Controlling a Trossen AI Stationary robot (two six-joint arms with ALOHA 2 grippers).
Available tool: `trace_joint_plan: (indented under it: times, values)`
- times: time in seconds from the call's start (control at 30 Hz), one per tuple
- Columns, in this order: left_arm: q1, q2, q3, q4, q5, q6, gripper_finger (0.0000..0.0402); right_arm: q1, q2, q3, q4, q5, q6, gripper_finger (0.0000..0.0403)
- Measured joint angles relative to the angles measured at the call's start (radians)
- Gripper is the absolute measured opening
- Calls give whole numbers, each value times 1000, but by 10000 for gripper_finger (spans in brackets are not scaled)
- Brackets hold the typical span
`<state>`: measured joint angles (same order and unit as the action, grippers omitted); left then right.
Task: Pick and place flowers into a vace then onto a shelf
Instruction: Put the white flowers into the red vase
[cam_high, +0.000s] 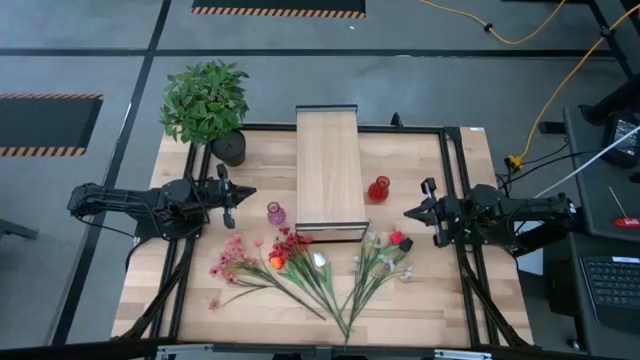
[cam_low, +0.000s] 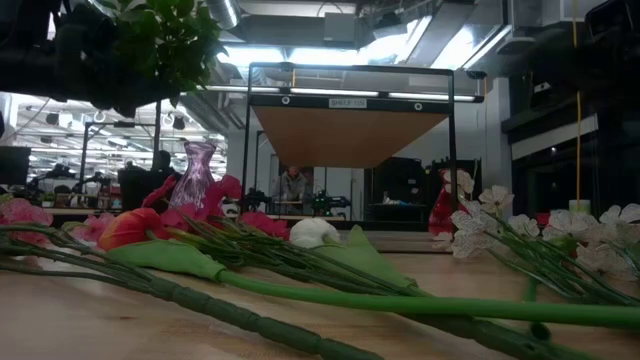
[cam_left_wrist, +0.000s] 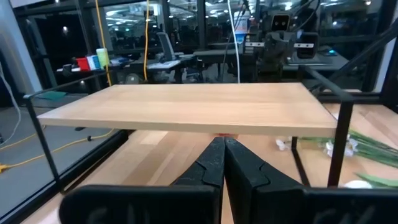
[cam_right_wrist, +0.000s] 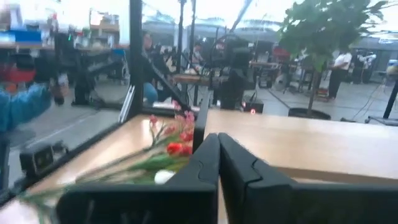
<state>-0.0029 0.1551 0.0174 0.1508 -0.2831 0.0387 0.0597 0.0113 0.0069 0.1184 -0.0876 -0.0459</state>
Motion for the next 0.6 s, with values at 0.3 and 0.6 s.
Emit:
trace_joint_plan:
  times: [0.3,0.6]
  values:
    - [0,69,0,99,14,-28,3,0,0,0,34,79,26,4]
    - [0,242,0,279,15,-27,3,0,1,0,58,79,17,9]
